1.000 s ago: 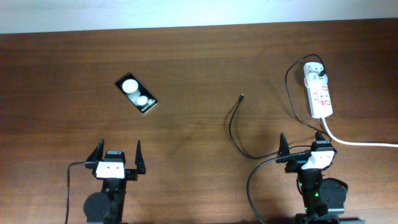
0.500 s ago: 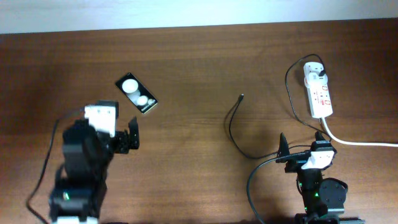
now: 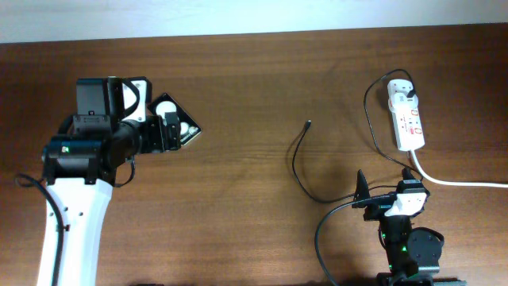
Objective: Plug charger to phone and switch on socket
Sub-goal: 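Move the left gripper forward over the black phone, then lower the left gripper and close it on the phone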
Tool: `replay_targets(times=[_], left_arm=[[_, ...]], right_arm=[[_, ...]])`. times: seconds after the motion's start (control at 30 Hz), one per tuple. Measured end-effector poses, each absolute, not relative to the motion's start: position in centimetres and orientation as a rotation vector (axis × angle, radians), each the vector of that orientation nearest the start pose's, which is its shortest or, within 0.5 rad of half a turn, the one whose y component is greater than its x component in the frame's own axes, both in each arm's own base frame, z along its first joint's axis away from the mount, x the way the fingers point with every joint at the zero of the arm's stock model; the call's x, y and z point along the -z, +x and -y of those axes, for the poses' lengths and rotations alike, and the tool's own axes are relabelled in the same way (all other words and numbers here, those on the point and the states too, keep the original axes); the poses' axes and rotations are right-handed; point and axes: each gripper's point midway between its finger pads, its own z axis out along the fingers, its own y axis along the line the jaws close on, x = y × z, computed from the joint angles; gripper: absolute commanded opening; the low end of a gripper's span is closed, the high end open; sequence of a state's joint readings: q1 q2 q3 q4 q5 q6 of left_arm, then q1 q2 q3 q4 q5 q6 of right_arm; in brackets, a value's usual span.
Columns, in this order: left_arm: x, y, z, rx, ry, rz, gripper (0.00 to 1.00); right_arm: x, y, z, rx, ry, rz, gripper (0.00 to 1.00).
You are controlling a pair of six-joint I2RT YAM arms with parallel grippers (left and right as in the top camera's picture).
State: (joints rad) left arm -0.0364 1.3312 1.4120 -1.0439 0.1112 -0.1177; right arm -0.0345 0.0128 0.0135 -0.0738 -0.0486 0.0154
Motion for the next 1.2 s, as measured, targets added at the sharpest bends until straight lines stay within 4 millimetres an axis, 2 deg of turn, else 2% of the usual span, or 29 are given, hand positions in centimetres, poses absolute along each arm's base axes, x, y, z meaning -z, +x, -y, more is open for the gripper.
replay_targets(times=[0.2,0.23,0.27,0.33,0.4,0.67,0.77,0.93,1.0,1.2], left_arm=[[-25.4,34.5,1.0,0.098,-0.375,-2.633,0.99],[-25.4,35.5,0.7,0.068,-0.426,-2.668,0.99],[-25.1,35.5,0.5,0.043,-0.458,-2.724,0.99],[-25.4,37.9,0.5,0.028,-0.478,-2.735,0.99],[-24.8,39.4,0.7,0.024,-0.515,-2.749,0.99],[-17.8,43.9,1.4,0.042,-0.756,-2.794,0.99],[-13.7,45.1,1.4,0.019,-0.850,-2.837,0.99],[-7.2,45.8,1.9,-0.005,-0.965,-2.924,0.99],[-5.8,46.2,2.1,0.006,-0.988,-2.929,0.99],[-3.1,47.5,2.2,0.027,-0.998,-2.924,0.99]], right_arm=[[-15.9,24.6,0.0,-0.025,0.004,-1.643,0.99],[-15.9,24.6,0.0,-0.025,0.003,-1.643,0.99],[-15.9,24.6,0.0,-0.024,0.003,-1.642,0.99],[-15.9,24.6,0.0,-0.025,0.003,-1.643,0.99],[-15.9,24.6,0.0,-0.024,0.003,-1.643,0.99],[-15.9,24.6,0.0,-0.024,0.004,-1.643,0.99],[-15.9,24.6,0.0,-0.025,0.004,-1.643,0.99],[-15.9,24.6,0.0,-0.025,0.003,-1.643,0.99],[-15.9,24.6,0.0,-0.025,0.004,-1.643,0.99],[-15.9,24.6,0.0,-0.024,0.003,-1.643,0.99]])
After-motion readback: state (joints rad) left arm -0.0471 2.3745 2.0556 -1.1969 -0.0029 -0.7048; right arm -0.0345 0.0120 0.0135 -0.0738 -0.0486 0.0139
